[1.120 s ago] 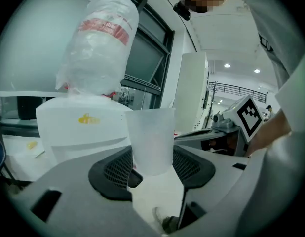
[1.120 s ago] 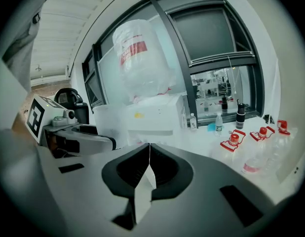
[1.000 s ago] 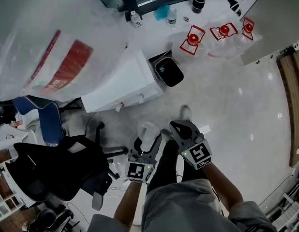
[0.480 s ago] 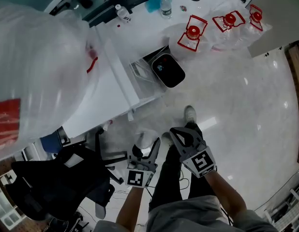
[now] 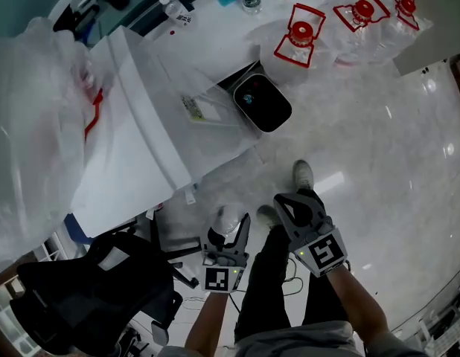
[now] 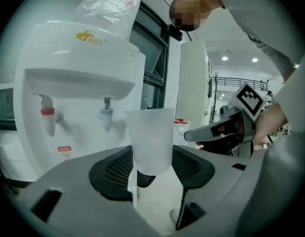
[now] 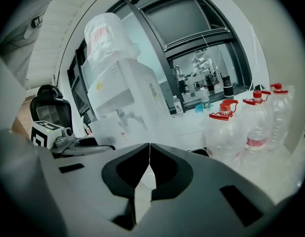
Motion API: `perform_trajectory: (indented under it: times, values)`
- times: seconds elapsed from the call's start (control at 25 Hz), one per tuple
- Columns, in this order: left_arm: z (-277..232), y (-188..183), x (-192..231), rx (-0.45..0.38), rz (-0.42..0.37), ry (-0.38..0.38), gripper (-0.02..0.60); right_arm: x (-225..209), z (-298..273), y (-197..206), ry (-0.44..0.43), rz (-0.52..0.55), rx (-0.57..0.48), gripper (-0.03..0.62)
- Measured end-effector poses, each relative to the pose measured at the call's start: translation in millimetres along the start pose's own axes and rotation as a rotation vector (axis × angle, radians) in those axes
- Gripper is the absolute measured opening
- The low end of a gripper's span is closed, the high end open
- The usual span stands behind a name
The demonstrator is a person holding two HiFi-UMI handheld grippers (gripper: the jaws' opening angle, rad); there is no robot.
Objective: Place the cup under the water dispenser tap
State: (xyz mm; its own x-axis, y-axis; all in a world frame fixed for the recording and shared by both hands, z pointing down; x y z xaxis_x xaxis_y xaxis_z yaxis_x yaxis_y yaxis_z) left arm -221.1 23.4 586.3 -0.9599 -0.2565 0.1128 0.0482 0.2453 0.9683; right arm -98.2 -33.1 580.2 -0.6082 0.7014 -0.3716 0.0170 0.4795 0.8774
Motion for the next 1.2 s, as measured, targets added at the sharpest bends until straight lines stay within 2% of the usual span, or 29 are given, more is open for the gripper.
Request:
perform_trajectory:
  times: [0.24, 0.56, 1.2]
  values:
    - [-4, 25, 15, -0.023, -0.014, -0.089, 0.244, -3, -4, 18, 0.009, -0.010, -0.010, 0.012]
    - [-11, 50, 35, -0.055, -0.052, -0.164, 0.242, 3, -5, 36, 0.023, -0.015, 0.000, 0.012]
    - [-46, 110, 90, -0.105, -0.121, -0.318, 0.242, -7, -20, 51, 0.025, 0.064, 0.022, 0.011]
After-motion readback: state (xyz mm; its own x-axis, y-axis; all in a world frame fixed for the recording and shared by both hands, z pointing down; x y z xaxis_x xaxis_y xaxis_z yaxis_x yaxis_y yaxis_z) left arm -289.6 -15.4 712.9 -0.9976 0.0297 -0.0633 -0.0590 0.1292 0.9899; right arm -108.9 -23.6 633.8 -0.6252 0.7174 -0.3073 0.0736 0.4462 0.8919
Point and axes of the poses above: the fingertips, and each gripper's own axes: z backward along the fingers, x to its left, y out of its underside, the point moved 3 cm from there along z, backward along the fingers, and after that the axes turned 7 degrees about -x, right-handed, at the moved point
